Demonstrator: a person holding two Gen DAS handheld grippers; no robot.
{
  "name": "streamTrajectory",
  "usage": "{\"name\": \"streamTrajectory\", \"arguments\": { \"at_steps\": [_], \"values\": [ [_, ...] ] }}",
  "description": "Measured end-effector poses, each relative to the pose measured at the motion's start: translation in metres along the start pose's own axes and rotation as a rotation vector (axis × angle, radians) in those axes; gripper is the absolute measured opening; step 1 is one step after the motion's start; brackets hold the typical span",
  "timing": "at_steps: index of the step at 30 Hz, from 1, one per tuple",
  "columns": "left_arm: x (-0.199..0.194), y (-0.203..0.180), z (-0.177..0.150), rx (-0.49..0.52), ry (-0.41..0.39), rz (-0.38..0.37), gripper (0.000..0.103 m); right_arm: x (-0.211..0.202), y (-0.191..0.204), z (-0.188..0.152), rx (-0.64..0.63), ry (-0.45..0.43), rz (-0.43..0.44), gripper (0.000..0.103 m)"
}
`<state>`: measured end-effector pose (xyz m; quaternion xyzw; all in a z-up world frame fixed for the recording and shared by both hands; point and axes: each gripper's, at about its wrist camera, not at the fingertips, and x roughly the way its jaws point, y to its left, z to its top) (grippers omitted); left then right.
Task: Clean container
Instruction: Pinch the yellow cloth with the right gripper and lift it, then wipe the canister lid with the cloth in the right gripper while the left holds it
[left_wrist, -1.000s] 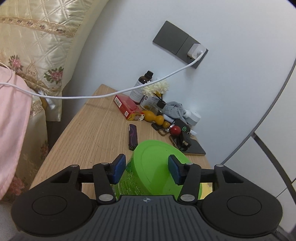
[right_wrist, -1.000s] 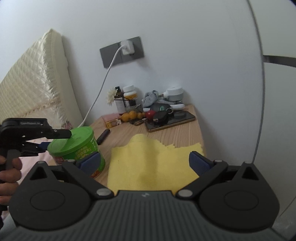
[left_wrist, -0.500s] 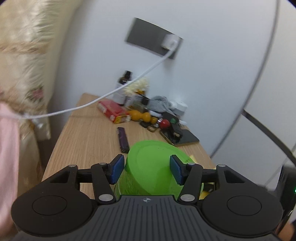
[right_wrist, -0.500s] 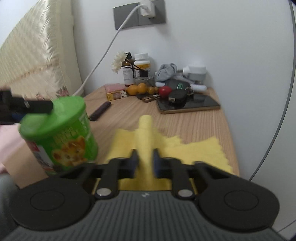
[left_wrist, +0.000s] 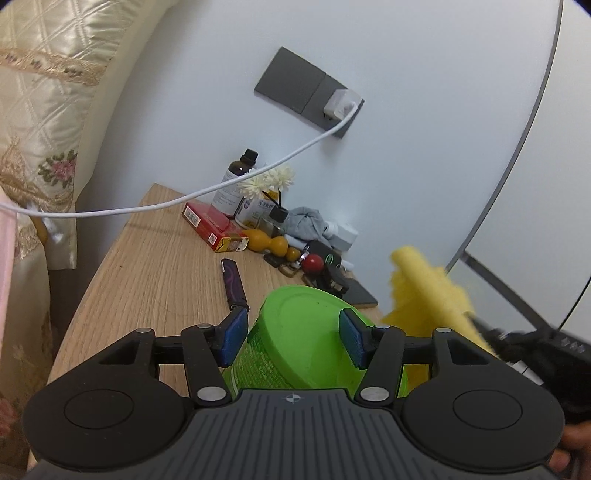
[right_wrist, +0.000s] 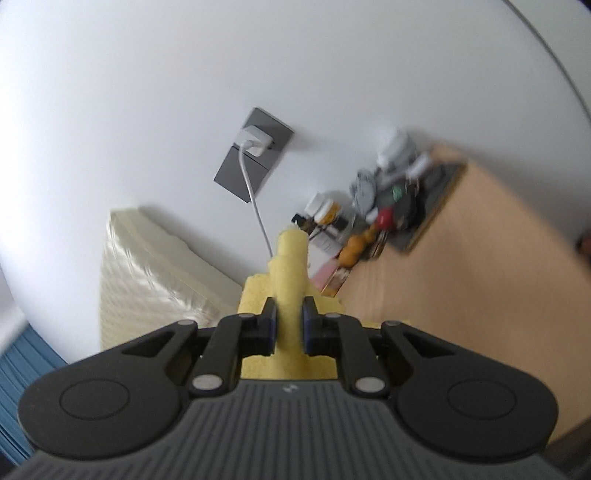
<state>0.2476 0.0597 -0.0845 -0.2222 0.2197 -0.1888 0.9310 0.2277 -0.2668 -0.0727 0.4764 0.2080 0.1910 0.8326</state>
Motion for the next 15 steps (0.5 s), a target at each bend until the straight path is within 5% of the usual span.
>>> {"name": "streamTrajectory", "arguments": {
  "at_steps": [5, 15],
  "values": [
    [0.0, 0.011, -0.011, -0.107, -0.037, -0.028, 0.068, 0.013, -0.019, -0.023, 0.158, -0.031, 0.052, 0.015],
    [0.003, 0.015, -0.007, -0.061, -0.023, -0.065, 0.069, 0.04, -0.017, -0.021, 0.169, -0.046, 0.052, 0.015]
  ]
}}
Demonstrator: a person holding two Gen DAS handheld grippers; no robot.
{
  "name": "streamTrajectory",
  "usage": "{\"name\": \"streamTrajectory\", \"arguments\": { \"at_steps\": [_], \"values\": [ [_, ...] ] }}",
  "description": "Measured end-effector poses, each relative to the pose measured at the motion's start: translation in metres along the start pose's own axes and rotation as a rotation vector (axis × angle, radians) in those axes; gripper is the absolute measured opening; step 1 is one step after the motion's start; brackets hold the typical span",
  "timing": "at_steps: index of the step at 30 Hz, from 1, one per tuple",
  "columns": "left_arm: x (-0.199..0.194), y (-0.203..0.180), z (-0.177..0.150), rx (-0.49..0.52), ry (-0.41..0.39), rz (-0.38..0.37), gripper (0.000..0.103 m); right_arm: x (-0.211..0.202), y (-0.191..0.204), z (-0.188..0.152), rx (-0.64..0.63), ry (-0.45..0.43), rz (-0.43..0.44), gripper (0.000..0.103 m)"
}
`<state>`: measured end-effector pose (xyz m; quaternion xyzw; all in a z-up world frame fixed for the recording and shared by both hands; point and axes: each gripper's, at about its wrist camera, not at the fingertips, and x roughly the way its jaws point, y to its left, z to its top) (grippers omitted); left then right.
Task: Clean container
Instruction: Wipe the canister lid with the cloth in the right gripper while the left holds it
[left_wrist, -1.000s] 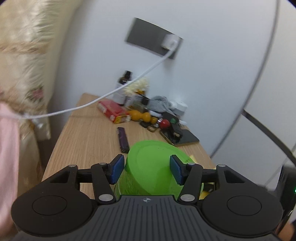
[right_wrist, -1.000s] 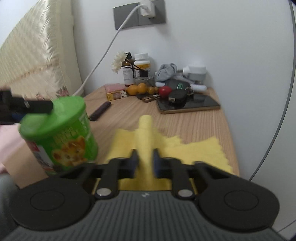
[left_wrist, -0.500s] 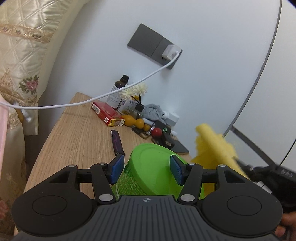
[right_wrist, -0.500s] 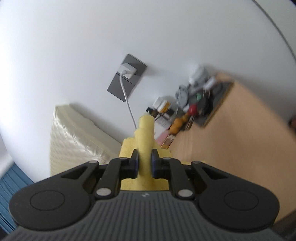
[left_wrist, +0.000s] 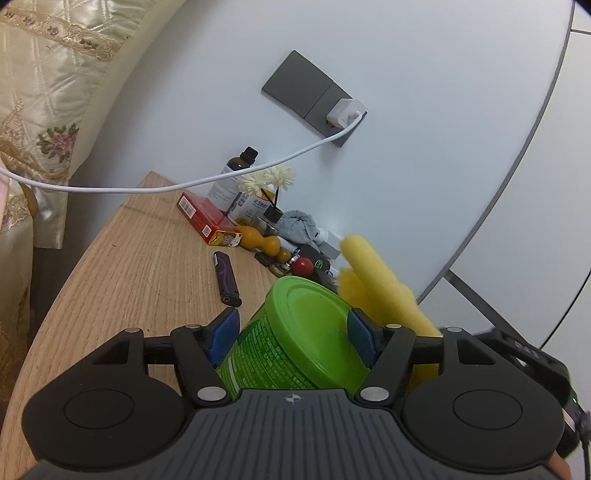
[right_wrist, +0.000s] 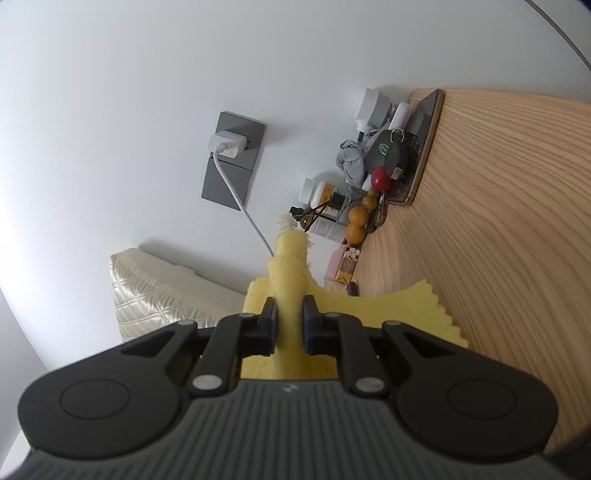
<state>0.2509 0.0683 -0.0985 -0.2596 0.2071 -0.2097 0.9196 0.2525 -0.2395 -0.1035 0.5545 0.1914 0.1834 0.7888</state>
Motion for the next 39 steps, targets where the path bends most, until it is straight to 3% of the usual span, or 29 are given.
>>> {"name": "streamTrajectory", "arguments": {
  "at_steps": [6, 17, 30, 39],
  "values": [
    [0.001, -0.002, -0.002, 0.013, -0.009, 0.006, 0.069, 0.009, -0.005, 0.003, -0.015, 0.015, 0.007, 0.016],
    [0.0, -0.003, -0.009, 0.025, -0.012, 0.002, 0.069, -0.031, -0.003, -0.007, -0.041, 0.07, -0.015, 0.017],
    [0.001, -0.004, -0.006, 0.037, -0.008, -0.012, 0.07, 0.013, -0.005, 0.005, -0.074, 0.055, -0.019, 0.018],
    [0.001, -0.01, -0.009, 0.052, -0.008, -0.028, 0.07, -0.022, -0.004, 0.0, -0.07, 0.059, -0.021, 0.019]
  ]
}}
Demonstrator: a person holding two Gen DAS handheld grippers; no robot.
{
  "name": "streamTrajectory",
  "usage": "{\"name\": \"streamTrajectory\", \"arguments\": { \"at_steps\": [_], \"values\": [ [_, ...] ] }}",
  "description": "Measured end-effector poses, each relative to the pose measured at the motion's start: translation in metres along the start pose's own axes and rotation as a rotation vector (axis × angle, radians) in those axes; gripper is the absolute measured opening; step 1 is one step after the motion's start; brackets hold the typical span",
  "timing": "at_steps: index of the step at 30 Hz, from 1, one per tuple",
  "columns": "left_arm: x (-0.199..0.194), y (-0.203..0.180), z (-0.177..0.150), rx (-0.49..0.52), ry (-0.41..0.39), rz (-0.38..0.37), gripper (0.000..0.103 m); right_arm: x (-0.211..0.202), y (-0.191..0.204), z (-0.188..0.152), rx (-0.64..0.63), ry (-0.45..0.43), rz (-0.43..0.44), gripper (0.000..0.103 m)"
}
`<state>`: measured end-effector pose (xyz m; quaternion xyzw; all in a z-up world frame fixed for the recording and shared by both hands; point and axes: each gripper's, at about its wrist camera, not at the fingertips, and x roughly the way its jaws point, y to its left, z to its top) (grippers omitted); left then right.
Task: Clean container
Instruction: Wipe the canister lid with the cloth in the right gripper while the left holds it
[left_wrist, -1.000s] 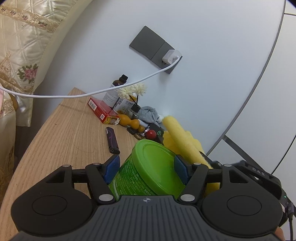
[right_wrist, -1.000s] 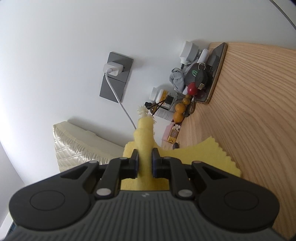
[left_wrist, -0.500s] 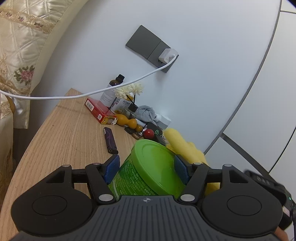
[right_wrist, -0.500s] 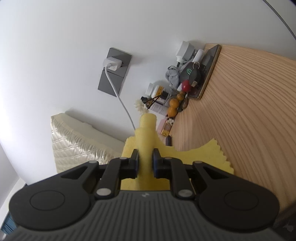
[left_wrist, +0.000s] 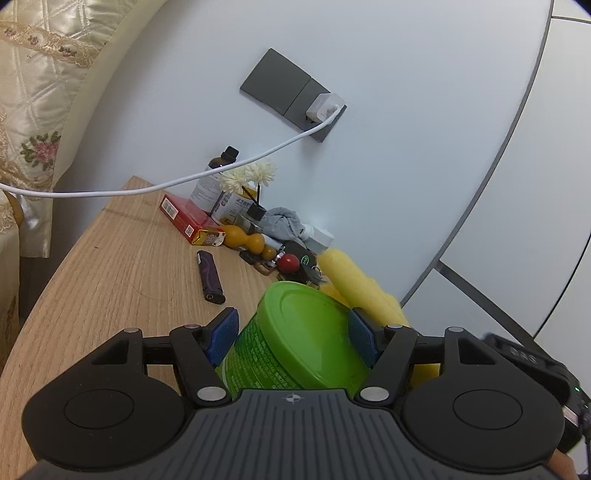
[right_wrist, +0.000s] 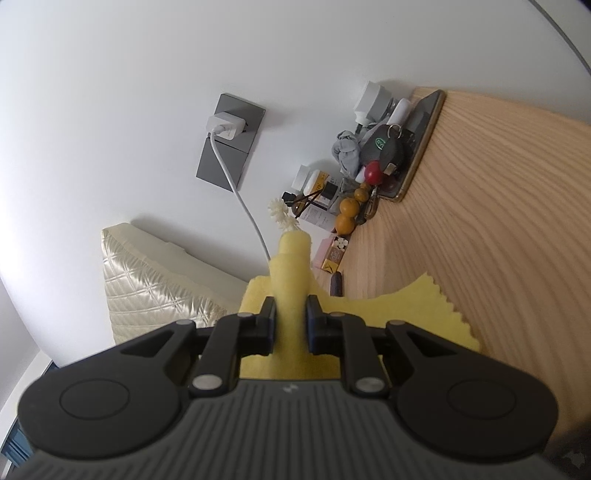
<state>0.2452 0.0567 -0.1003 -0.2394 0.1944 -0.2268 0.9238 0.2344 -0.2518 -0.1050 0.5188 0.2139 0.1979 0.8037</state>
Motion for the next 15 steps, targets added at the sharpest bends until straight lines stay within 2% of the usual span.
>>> {"name": "streamTrajectory", "arguments": {
  "at_steps": [6, 15],
  "values": [
    [0.003, -0.002, 0.0, -0.005, -0.001, 0.01, 0.07, -0.009, 0.003, -0.005, -0.007, 0.004, -0.006, 0.019],
    [0.002, -0.001, 0.0, -0.006, 0.003, 0.01, 0.07, 0.021, -0.002, 0.005, 0.005, -0.007, 0.005, 0.019]
  ]
}}
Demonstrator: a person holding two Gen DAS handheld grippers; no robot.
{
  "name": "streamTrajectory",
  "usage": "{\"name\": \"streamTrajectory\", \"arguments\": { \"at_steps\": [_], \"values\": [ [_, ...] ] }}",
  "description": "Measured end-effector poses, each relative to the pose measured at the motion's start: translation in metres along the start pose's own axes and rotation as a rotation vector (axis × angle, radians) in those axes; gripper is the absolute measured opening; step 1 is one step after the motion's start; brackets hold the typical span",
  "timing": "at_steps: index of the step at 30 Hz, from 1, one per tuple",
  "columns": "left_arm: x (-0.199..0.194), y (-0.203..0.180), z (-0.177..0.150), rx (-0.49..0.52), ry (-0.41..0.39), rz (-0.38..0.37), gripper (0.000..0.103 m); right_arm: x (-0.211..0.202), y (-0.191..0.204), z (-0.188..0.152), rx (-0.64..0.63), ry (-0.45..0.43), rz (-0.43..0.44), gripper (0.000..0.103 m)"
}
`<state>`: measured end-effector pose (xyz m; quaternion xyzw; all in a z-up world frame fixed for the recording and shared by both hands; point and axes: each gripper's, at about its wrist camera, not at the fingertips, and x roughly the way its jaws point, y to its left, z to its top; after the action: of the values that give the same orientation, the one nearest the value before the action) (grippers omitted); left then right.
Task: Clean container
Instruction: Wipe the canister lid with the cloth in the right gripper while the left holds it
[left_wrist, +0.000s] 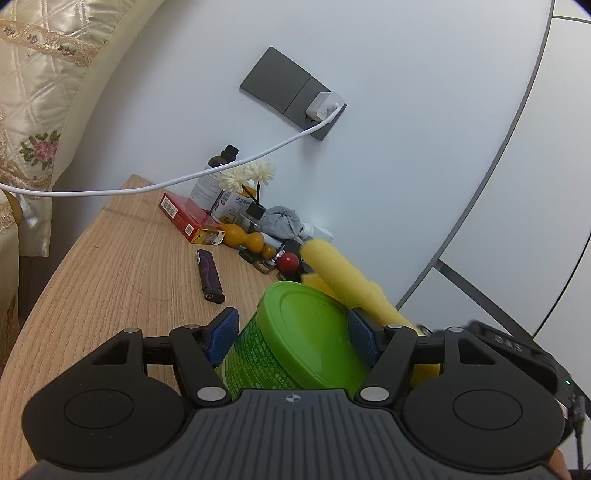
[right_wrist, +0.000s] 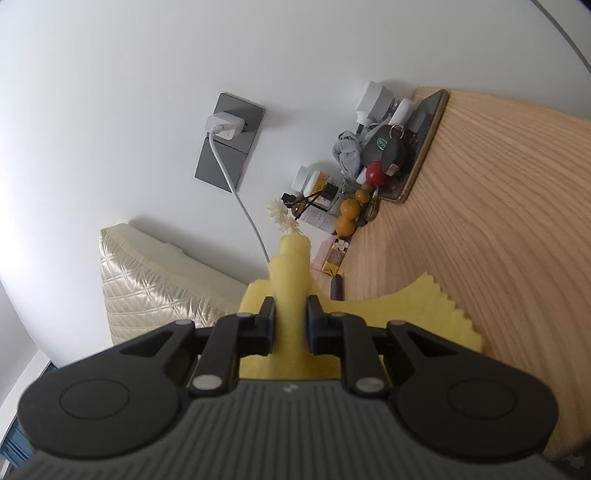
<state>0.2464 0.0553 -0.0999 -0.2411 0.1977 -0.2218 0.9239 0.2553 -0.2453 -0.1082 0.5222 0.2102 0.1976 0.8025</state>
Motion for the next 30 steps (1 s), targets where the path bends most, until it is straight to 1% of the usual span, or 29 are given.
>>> {"name": "streamTrajectory", "arguments": {
  "at_steps": [3, 4, 8, 11, 15, 18, 21, 25, 30],
  "values": [
    [-0.001, -0.001, -0.001, 0.005, -0.008, 0.0, 0.069, 0.003, -0.001, 0.002, 0.001, 0.0, 0.003, 0.019],
    [-0.002, -0.003, -0.001, 0.021, -0.018, 0.001, 0.068, -0.001, 0.0, 0.001, -0.001, -0.016, 0.002, 0.017],
    [-0.009, -0.011, -0.002, 0.073, -0.049, 0.021, 0.068, -0.02, -0.005, 0.0, 0.023, -0.062, 0.01, 0.017],
    [-0.014, -0.008, -0.003, 0.04, -0.057, 0.032, 0.068, -0.035, -0.008, -0.005, 0.044, -0.056, 0.002, 0.017],
    [-0.018, -0.006, -0.009, -0.01, -0.048, 0.045, 0.07, -0.046, -0.005, -0.016, 0.05, -0.026, 0.024, 0.017],
    [-0.017, -0.004, -0.011, -0.045, -0.05, 0.04, 0.07, -0.044, -0.001, -0.021, 0.037, -0.021, 0.014, 0.017],
    [-0.016, -0.006, -0.01, -0.019, -0.045, 0.043, 0.07, -0.037, 0.0, -0.02, 0.032, -0.03, 0.011, 0.018],
    [-0.016, -0.005, -0.009, -0.021, -0.036, 0.034, 0.07, -0.023, -0.005, -0.014, 0.052, -0.037, 0.013, 0.018],
    [-0.015, -0.004, -0.009, -0.022, -0.035, 0.033, 0.07, -0.001, -0.005, -0.007, 0.042, -0.03, 0.013, 0.018]
  ]
}}
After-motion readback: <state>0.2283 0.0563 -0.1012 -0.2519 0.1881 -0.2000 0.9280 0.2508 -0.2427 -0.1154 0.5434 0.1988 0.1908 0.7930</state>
